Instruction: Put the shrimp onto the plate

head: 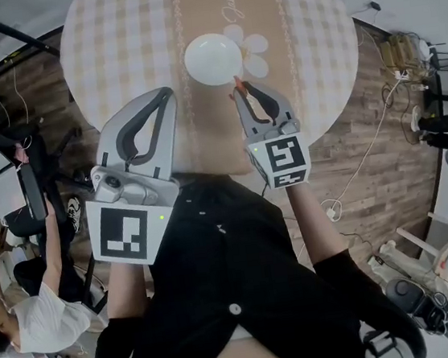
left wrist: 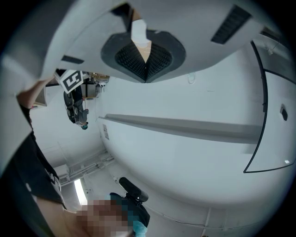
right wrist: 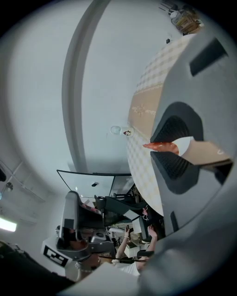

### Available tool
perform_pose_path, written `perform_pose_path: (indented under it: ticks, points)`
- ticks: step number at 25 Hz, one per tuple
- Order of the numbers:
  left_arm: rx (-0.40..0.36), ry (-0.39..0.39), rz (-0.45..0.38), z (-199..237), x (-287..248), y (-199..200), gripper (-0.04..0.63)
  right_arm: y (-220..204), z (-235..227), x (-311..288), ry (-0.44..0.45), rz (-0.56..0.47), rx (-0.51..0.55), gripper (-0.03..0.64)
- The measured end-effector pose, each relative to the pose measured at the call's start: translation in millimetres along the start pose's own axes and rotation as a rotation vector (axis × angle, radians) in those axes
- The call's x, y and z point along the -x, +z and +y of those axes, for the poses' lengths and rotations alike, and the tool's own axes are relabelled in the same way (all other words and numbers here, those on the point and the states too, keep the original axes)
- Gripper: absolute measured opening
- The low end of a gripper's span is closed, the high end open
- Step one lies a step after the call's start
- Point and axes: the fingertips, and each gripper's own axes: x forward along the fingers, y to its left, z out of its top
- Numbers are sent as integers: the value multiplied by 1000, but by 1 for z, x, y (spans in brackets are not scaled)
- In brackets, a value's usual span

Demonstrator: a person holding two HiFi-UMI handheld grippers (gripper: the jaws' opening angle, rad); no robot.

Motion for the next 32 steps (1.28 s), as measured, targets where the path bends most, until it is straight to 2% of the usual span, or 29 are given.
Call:
perform_pose_path:
  ticks: [7, 12, 23, 28, 32]
  points:
    - [7, 19, 17, 6, -1, -5, 3, -31, -6, -33, 32, 94, 29, 48]
    - [14, 25, 30, 10, 0, -10, 3, -39, -3, -67, 49, 116, 47, 48]
    - [23, 50, 52, 8, -13, -15, 3, -78, -21, -116, 111, 251, 157, 48]
    - [35, 65, 62, 25, 7, -21, 3, -90, -9, -139, 112, 311, 139, 48]
    - [38, 73, 70, 26, 9, -24, 3, -106, -16, -145, 104, 361, 132, 48]
